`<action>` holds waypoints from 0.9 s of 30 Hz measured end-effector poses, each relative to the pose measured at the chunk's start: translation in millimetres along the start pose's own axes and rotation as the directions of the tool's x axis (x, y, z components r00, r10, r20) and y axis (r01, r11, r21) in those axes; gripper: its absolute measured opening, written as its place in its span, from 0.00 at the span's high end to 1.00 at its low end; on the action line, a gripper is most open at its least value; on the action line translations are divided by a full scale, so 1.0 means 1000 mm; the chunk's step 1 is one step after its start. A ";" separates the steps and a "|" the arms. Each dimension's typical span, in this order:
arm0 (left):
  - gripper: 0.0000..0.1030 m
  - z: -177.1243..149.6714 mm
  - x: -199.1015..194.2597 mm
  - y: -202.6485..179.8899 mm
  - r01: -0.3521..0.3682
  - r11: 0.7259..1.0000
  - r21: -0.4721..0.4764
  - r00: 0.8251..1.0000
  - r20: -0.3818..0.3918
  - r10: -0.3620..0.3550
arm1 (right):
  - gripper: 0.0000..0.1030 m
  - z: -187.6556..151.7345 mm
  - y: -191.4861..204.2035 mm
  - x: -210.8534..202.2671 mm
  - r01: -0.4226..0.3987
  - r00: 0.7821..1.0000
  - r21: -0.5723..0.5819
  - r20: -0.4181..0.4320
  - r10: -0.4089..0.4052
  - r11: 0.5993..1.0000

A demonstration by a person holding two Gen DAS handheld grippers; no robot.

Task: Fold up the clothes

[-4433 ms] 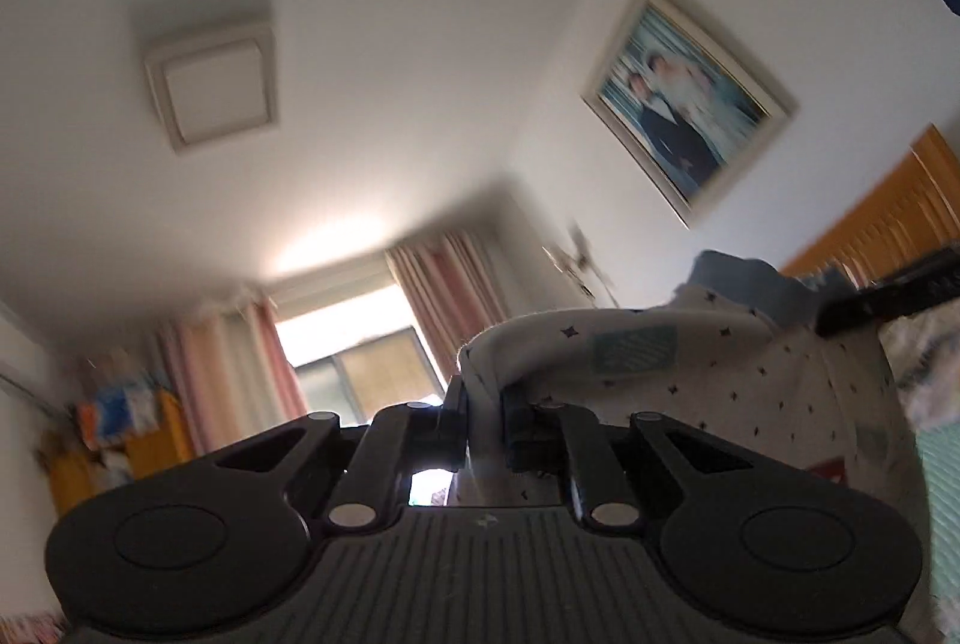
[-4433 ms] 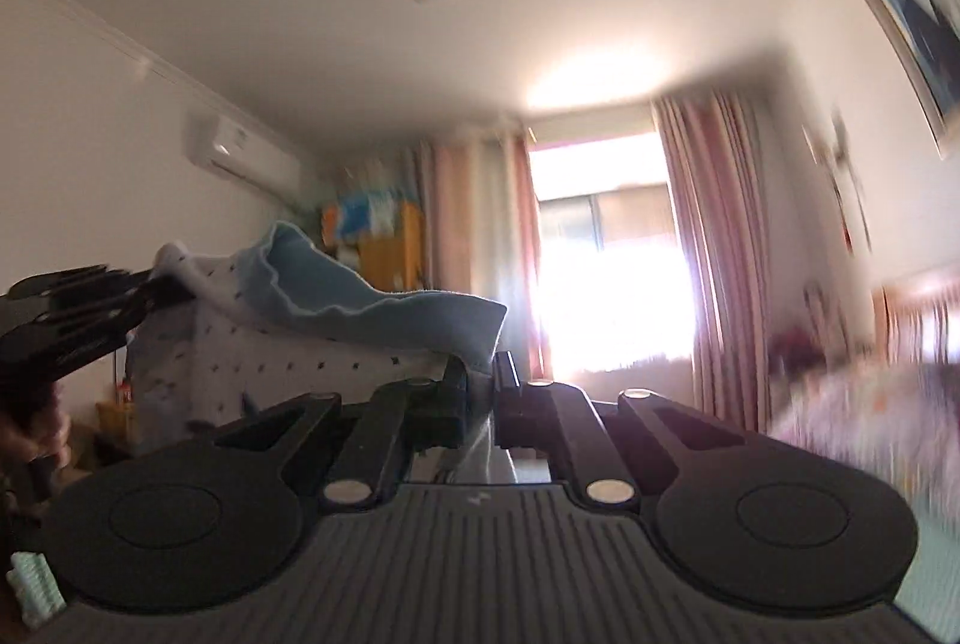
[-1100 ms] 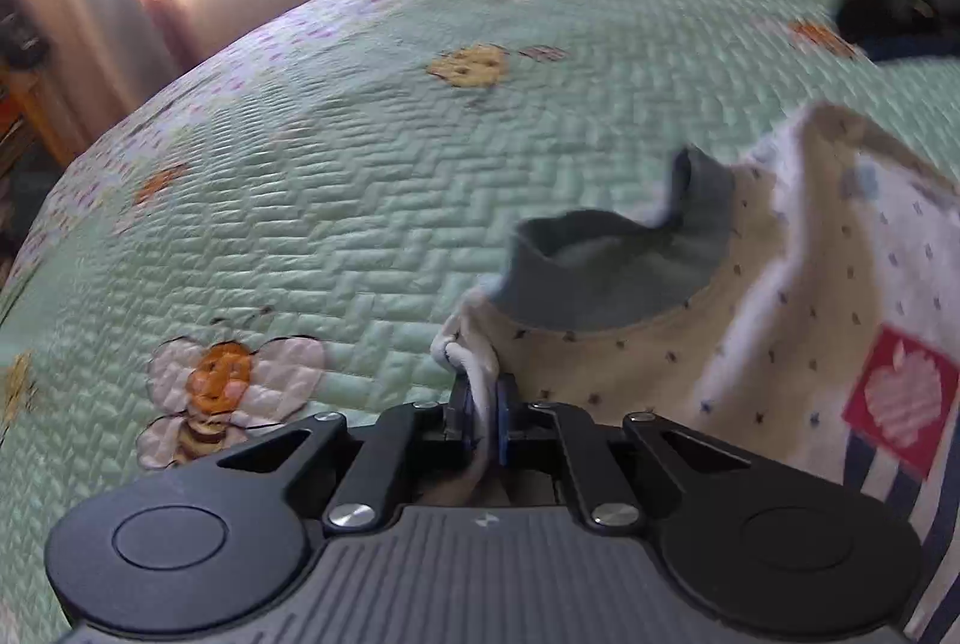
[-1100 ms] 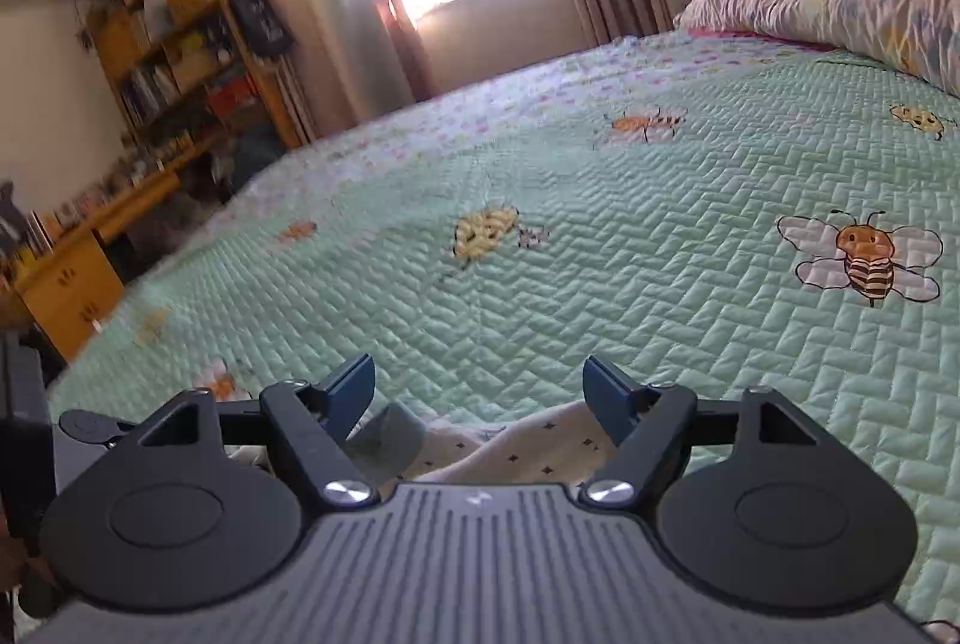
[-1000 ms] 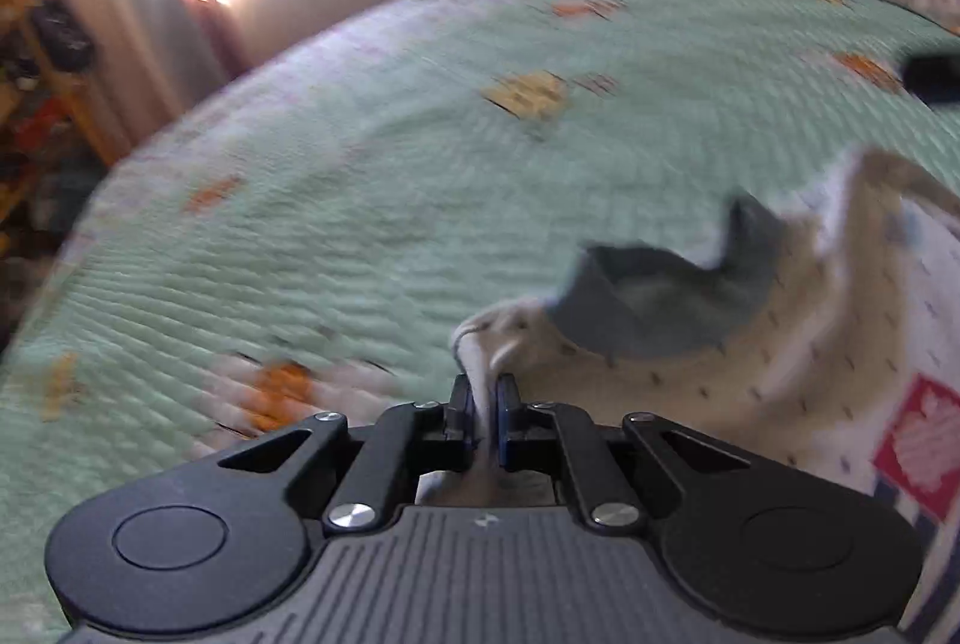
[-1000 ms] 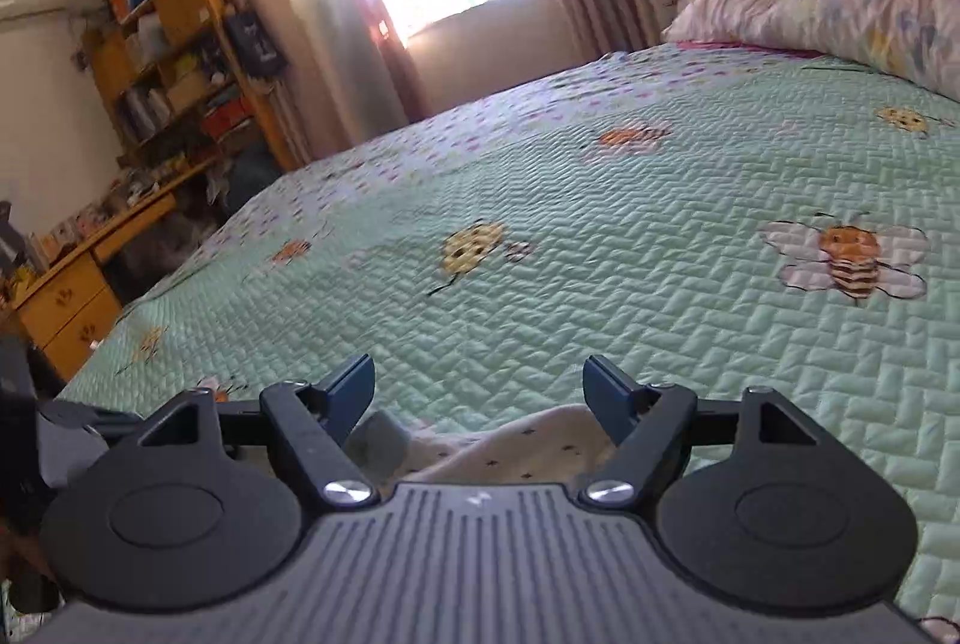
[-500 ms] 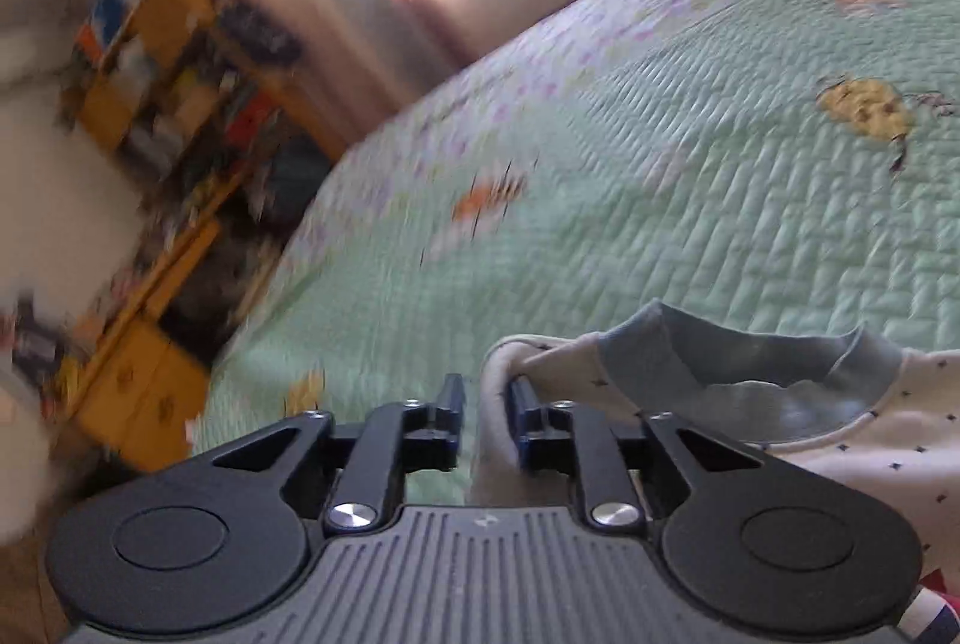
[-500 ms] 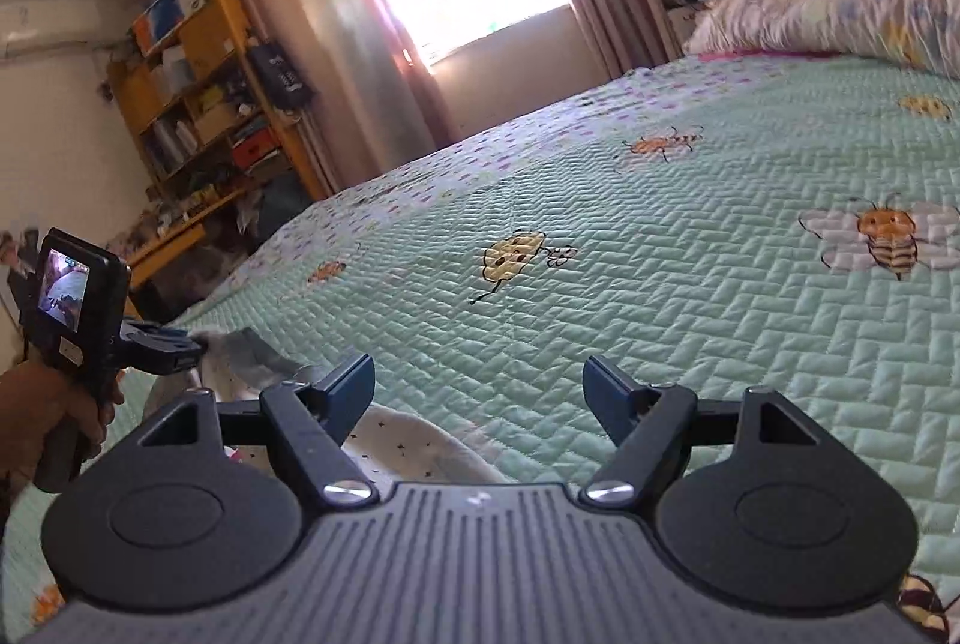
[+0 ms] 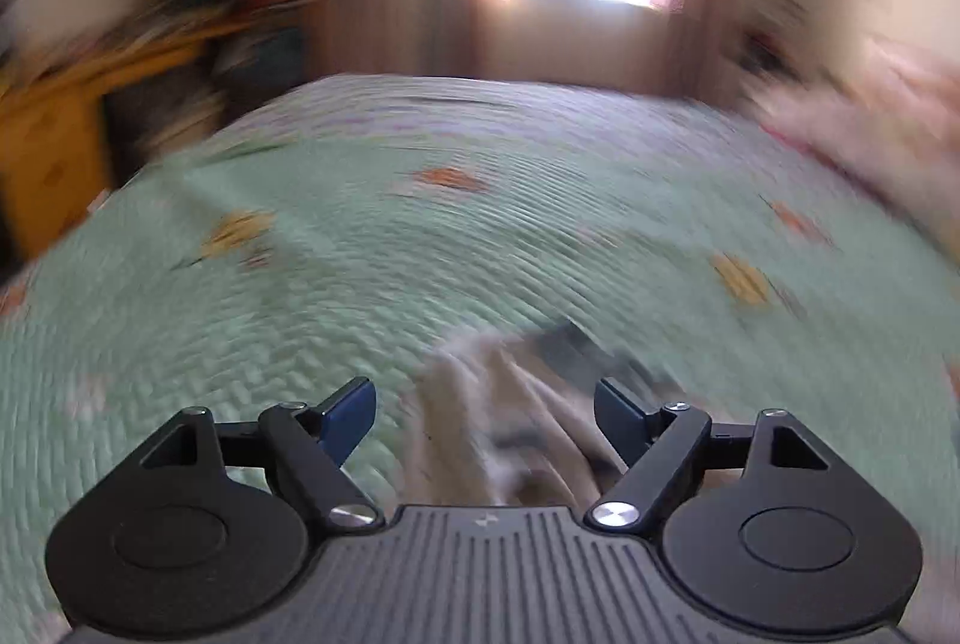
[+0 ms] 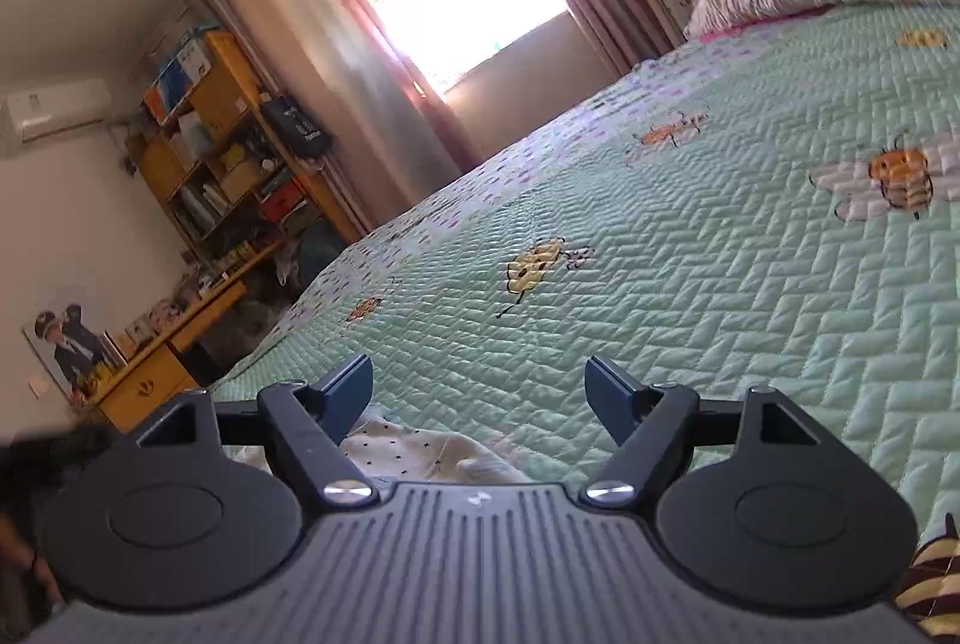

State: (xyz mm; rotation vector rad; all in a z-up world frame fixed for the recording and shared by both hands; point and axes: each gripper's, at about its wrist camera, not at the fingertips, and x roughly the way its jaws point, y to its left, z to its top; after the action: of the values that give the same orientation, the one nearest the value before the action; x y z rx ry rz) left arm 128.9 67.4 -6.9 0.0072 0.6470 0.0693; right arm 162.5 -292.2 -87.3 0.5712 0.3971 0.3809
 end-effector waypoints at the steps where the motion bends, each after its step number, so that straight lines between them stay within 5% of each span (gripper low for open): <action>1: 0.20 -0.008 -0.005 -0.012 0.043 0.997 0.059 0.999 -0.022 -0.042 | 0.24 0.000 -0.001 0.000 -0.006 1.000 0.011 0.003 0.006 1.000; 4: 0.20 -0.025 -0.007 -0.044 0.142 0.970 0.195 0.989 -0.064 -0.132 | 0.23 -0.001 -0.002 0.000 -0.035 0.999 0.027 0.001 0.035 0.999; 7: 0.19 -0.027 0.010 -0.060 0.091 0.957 0.275 0.995 -0.064 -0.076 | 0.22 -0.006 -0.002 0.003 -0.051 0.999 0.044 -0.018 0.052 0.998; 9: 0.20 -0.017 0.026 -0.057 0.066 0.966 0.249 0.997 -0.062 -0.053 | 0.22 -0.010 -0.005 0.007 -0.049 0.998 0.072 -0.037 0.051 0.996; 15: 0.20 0.016 0.063 -0.068 0.059 0.961 0.269 0.998 -0.047 -0.048 | 0.22 -0.013 -0.006 0.023 0.108 0.991 -0.003 -0.085 -0.108 0.994; 21: 0.22 0.026 0.086 -0.118 0.106 0.877 0.469 0.994 -0.019 -0.110 | 0.22 -0.015 -0.017 0.024 0.116 0.992 0.065 -0.057 -0.112 0.991; 23: 0.34 0.029 0.102 -0.121 0.125 0.865 0.486 0.992 -0.055 -0.113 | 0.22 -0.013 -0.022 0.022 0.116 0.993 0.090 -0.046 -0.112 0.989; 25: 0.43 0.033 0.122 -0.114 0.157 0.886 0.435 0.986 -0.115 -0.118 | 0.22 -0.012 -0.025 0.021 0.112 0.993 0.107 -0.036 -0.109 0.988; 27: 0.53 0.036 0.132 -0.104 0.246 0.900 0.359 0.967 -0.161 -0.200 | 0.22 -0.012 -0.026 0.021 0.100 0.995 0.113 -0.028 -0.097 0.989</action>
State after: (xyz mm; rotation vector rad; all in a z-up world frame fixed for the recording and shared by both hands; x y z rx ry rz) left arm 262.0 -27.1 -60.0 0.3031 0.7707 -0.2810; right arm 181.1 -297.6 -116.4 0.6568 0.4686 0.2708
